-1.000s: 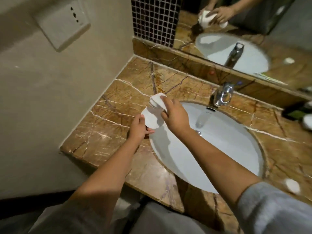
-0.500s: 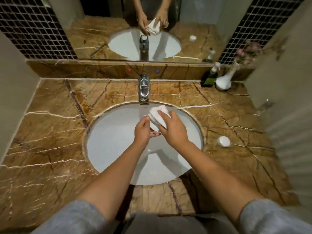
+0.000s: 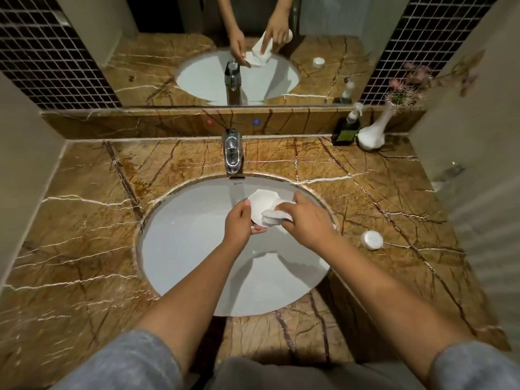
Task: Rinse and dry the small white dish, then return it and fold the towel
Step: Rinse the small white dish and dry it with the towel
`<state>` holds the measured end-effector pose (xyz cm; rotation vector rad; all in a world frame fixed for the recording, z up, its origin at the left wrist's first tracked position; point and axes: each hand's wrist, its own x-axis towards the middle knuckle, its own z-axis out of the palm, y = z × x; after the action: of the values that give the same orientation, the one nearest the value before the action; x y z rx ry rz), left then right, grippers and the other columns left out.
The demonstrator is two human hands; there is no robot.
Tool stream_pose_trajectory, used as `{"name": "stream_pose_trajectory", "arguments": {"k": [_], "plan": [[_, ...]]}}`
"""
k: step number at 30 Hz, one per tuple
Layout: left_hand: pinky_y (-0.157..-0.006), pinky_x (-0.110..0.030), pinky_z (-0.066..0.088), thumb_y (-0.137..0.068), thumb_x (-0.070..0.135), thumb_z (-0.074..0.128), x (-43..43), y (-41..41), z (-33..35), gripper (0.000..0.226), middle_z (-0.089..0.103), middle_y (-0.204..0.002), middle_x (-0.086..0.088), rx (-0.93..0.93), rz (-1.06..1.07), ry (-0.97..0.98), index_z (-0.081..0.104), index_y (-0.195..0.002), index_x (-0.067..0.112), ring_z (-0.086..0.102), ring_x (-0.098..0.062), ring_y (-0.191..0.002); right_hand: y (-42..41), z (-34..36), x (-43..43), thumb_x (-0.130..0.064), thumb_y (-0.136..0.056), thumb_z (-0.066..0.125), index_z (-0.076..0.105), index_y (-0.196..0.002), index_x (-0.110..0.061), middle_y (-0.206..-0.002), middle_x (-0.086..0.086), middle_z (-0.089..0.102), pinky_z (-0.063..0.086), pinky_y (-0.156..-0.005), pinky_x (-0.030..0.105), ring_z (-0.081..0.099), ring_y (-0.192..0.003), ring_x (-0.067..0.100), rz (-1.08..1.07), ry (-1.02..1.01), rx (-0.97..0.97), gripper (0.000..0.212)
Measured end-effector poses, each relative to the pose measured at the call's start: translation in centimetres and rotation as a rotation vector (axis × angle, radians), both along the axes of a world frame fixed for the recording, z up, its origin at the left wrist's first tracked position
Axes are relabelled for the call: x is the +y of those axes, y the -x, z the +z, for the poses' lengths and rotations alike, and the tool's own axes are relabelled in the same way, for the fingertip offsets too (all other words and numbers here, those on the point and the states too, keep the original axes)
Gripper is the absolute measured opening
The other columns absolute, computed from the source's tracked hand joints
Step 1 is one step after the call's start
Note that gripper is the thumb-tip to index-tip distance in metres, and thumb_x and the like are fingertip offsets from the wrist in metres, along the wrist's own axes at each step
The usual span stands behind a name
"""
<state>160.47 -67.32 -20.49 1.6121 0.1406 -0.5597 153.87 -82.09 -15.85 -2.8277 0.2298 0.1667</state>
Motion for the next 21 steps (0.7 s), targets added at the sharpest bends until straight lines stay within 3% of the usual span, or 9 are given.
{"name": "stream_pose_trajectory", "arguments": {"k": [3,8,11,13,14,16,19,21], "plan": [[-0.059,-0.031,0.062,-0.104,0.025,0.032,0.3,0.1,0.0,0.034,0.059,-0.107,-0.022,-0.021,-0.007,-0.009,0.055,-0.122,0.008,0.059,-0.022,-0.065,-0.7,0.2,0.8,-0.028,-0.088,0.055,0.054,-0.130,-0.030,-0.117,0.013,0.047,0.042,-0.071,0.035,0.052,-0.106,0.034,-0.109,-0.130,-0.086,0.042],[-0.056,-0.027,0.061,-0.104,0.026,0.032,-0.1,0.2,0.3,0.036,0.061,-0.104,-0.019,-0.063,0.042,-0.025,0.055,-0.124,0.007,0.064,-0.029,-0.079,-1.0,-0.2,3.2,-0.030,-0.090,0.055,0.050,-0.134,-0.028,-0.118,0.012,0.047,0.047,-0.077,0.039,0.053,-0.105,0.034,-0.134,-0.097,0.004,0.044],[-0.052,-0.020,0.056,-0.104,0.025,0.032,0.4,-0.1,0.0,0.036,0.063,-0.108,-0.017,-0.140,0.078,-0.080,0.056,-0.124,0.007,0.063,-0.031,-0.092,-0.5,-0.5,3.9,-0.026,-0.090,0.054,0.060,-0.123,-0.025,-0.107,0.010,0.052,0.048,-0.077,0.038,0.057,-0.091,0.031,-0.210,-0.372,0.064,0.033],[-0.063,-0.020,0.052,-0.104,0.023,0.032,1.0,-0.2,-0.3,0.036,0.064,-0.111,-0.015,-0.210,0.071,-0.134,0.057,-0.122,0.005,0.060,-0.025,-0.096,-0.7,-0.1,3.5,-0.015,-0.086,0.053,0.069,-0.094,-0.018,-0.091,0.008,0.061,0.045,-0.072,0.035,0.057,-0.082,0.026,-0.209,-0.638,0.114,0.018],[-0.063,-0.019,0.052,-0.104,0.023,0.033,1.2,-0.3,-0.3,0.035,0.064,-0.110,-0.015,-0.224,0.068,-0.141,0.057,-0.121,0.005,0.060,-0.022,-0.092,-0.8,0.3,3.3,-0.011,-0.085,0.052,0.067,-0.082,-0.016,-0.084,0.006,0.063,0.044,-0.071,0.034,0.056,-0.079,0.023,-0.249,-0.767,0.099,0.016],[-0.050,-0.011,0.050,-0.104,0.022,0.033,1.3,-0.8,-0.1,0.035,0.061,-0.101,-0.013,-0.235,0.060,-0.117,0.057,-0.119,0.002,0.062,-0.009,-0.077,-1.2,0.7,2.9,-0.007,-0.084,0.050,0.069,-0.089,-0.016,-0.089,0.004,0.066,0.045,-0.076,0.033,0.057,-0.083,0.019,-0.374,-0.891,-0.007,0.021],[-0.047,-0.008,0.050,-0.104,0.019,0.033,0.7,-1.1,0.4,0.033,0.060,-0.095,-0.012,-0.270,0.031,-0.112,0.056,-0.118,0.001,0.065,-0.004,-0.068,-1.4,0.5,2.5,-0.013,-0.086,0.050,0.064,-0.119,-0.021,-0.107,0.004,0.064,0.044,-0.082,0.031,0.057,-0.095,0.022,-0.323,-0.657,-0.127,0.036],[-0.048,-0.014,0.054,-0.104,0.020,0.033,0.3,-1.2,0.4,0.034,0.060,-0.099,-0.013,-0.252,0.018,-0.115,0.055,-0.120,0.000,0.063,-0.017,-0.078,-0.7,0.0,2.9,-0.022,-0.088,0.052,0.055,-0.130,-0.028,-0.108,0.006,0.051,0.046,-0.081,0.033,0.055,-0.094,0.026,-0.246,-0.475,-0.074,0.042]]}}
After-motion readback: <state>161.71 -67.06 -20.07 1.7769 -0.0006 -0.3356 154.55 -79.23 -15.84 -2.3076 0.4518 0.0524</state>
